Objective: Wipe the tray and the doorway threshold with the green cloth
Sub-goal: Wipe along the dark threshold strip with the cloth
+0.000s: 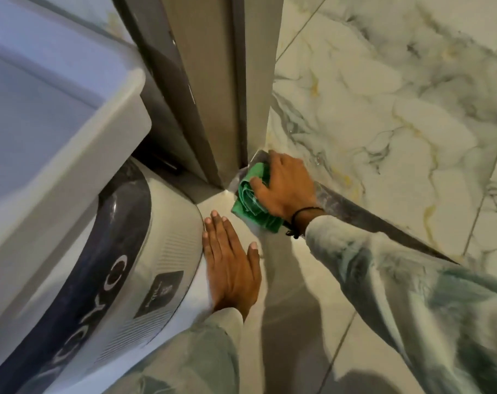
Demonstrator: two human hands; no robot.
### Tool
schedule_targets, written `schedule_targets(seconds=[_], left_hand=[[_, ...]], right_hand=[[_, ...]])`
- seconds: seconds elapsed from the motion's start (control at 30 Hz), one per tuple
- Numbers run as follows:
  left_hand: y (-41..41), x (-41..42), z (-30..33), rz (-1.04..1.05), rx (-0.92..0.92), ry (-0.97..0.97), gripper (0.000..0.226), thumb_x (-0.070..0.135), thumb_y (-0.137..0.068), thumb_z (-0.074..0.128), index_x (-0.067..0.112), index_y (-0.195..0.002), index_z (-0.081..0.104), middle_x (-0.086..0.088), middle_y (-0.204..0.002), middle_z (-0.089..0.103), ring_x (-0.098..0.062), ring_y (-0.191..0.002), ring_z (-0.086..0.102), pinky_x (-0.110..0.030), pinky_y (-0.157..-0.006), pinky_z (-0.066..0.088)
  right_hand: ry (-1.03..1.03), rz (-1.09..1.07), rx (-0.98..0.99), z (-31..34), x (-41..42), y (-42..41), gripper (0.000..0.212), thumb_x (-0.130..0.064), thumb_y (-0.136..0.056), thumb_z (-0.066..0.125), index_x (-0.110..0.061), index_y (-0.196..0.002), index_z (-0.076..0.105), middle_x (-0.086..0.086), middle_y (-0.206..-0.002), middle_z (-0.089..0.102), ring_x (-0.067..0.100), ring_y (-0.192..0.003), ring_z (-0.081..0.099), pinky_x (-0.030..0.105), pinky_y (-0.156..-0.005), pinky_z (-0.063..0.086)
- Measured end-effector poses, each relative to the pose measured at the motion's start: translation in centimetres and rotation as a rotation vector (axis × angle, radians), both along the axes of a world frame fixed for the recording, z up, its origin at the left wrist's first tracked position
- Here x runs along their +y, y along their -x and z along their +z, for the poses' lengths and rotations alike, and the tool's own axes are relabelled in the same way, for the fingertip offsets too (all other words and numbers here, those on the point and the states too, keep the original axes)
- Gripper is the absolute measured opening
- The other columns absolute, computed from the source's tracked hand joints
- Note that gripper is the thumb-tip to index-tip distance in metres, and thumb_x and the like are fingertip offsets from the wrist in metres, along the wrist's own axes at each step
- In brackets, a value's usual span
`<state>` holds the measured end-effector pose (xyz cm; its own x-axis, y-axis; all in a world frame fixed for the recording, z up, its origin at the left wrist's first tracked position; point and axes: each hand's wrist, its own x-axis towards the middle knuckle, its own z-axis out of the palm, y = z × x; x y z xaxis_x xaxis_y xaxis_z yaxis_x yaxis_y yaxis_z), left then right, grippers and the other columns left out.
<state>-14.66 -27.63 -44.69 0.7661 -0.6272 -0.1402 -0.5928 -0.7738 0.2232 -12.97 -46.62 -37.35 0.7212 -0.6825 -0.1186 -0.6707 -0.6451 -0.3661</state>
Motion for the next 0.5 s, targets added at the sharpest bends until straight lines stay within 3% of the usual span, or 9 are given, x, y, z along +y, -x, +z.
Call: schedule_targets(seconds=[0.1, 0.23, 0.4, 0.5], left_hand=[[0.2, 0.0, -0.7, 0.029, 0.012, 0.070, 0.079, 0.048, -0.107, 0.025, 0.000, -0.166, 0.003, -0.021, -0.176, -0.001, -0.035, -0.164, -0.003, -0.050, -0.133, 0.005], [0.0, 0.0, -0.6, 0.022, -0.024, 0.040, 0.080, 0.047, -0.106, 0.026, -0.002, -0.166, 0.003, -0.022, -0.176, 0.000, -0.035, -0.163, -0.003, -0.049, -0.133, 0.003], [0.2, -0.1, -0.6, 0.027, 0.000, 0.027, 0.080, 0.050, -0.107, 0.023, 0.000, -0.166, 0.002, -0.021, -0.176, -0.002, -0.036, -0.163, -0.003, -0.048, -0.133, 0.000], [-0.1, -0.2, -1.1, 0.018, -0.072, -0.021, 0.081, 0.049, -0.105, 0.027, -0.004, -0.164, 0.009, -0.027, -0.173, 0.010, -0.041, -0.161, 0.013, -0.047, -0.131, 0.002]], right_hand=[[0.085, 0.115, 0.125, -3.0, 2.4, -0.6, 0.082, -0.056, -0.091, 0.034, -0.003, -0.153, 0.028, 0.021, -0.158, 0.034, 0.039, -0.146, 0.031, 0.053, -0.122, 0.020], [0.176, 0.155, 0.122, -4.9, 0.8, 0.0, 0.084, -0.059, -0.096, 0.020, -0.002, -0.157, 0.016, 0.022, -0.164, 0.022, 0.038, -0.153, 0.020, 0.053, -0.125, 0.013], [0.107, -0.175, 0.195, -4.8, -2.9, -2.5, 0.082, -0.054, -0.099, 0.018, 0.005, -0.156, 0.010, 0.025, -0.165, 0.016, 0.039, -0.154, 0.013, 0.054, -0.125, 0.005], [0.091, -0.285, 0.168, -4.5, 0.2, -4.8, 0.081, -0.047, -0.098, 0.025, 0.008, -0.155, 0.010, 0.030, -0.164, 0.011, 0.043, -0.154, 0.009, 0.057, -0.123, 0.008]])
